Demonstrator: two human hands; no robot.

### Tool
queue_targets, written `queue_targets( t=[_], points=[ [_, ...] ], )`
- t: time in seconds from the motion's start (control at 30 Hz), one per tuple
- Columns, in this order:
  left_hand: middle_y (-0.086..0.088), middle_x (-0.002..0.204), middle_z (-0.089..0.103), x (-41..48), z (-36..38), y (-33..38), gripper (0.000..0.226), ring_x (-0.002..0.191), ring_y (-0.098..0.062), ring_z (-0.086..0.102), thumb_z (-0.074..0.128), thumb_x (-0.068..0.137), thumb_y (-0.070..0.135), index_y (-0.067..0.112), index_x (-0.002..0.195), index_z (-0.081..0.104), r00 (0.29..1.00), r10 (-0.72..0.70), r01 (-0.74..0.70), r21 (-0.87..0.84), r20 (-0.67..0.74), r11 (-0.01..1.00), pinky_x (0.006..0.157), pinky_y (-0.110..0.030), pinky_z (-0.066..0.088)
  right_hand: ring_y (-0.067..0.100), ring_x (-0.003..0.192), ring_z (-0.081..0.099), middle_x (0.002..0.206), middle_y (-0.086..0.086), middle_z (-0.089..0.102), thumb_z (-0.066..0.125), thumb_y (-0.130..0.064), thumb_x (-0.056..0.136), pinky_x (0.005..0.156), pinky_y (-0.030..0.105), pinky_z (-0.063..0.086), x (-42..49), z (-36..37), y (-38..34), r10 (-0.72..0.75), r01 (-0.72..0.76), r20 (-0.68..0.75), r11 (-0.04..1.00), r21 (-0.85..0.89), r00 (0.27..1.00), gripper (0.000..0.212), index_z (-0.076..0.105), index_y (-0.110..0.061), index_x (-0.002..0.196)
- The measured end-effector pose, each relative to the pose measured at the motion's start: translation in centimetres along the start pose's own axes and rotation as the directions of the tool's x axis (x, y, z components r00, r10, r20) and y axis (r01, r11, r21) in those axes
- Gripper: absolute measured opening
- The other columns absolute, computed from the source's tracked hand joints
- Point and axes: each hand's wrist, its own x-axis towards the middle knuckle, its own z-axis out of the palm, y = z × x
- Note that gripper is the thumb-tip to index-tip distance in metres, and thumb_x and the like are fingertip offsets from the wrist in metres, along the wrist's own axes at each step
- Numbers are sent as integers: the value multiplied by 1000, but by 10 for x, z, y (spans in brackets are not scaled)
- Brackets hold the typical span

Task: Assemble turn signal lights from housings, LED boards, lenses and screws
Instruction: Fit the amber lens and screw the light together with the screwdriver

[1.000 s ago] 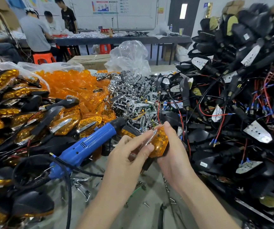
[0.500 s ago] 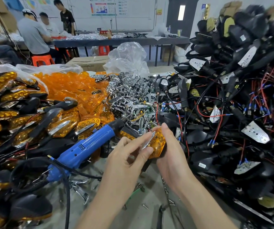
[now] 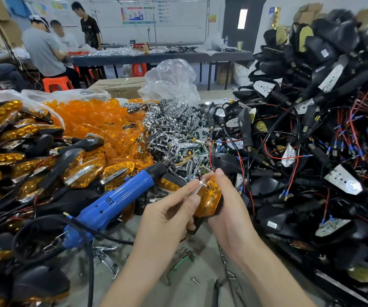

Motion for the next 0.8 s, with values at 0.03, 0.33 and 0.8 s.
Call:
queue_targets(
  t=[0.03,0.33,0.8],
  points=[
    [2,57,58,1,0,-1,28,56,-9,58,66,80,38,59,97,72,1000,-18,18,-18,1,1000,62,-20,50,27,81,59,85,8,63,72,-65,67,65,39,49,0,0,0,-5,5,4,1000,0,1000,47,69,-22,87],
    [-4,65,58,3,0,-7,33,59,-12,56,70,76,40,39,109,76,991,-128,131,-204,26,970,68,-31,54,29,74,56,88,13,60,66,-60,80,65,40,47,3,-4,2,15,-15,24,1000,8,1000,48,64,-17,100],
    [7,81,73,1,6,-3,32,64,-11,58,73,70,38,46,101,77,987,-152,140,-198,-49,970,72,-31,54,26,84,62,88,8,66,66,-56,80,69,37,52,-1,-1,1,-24,24,-22,999,-24,999,34,68,-22,87]
  ],
)
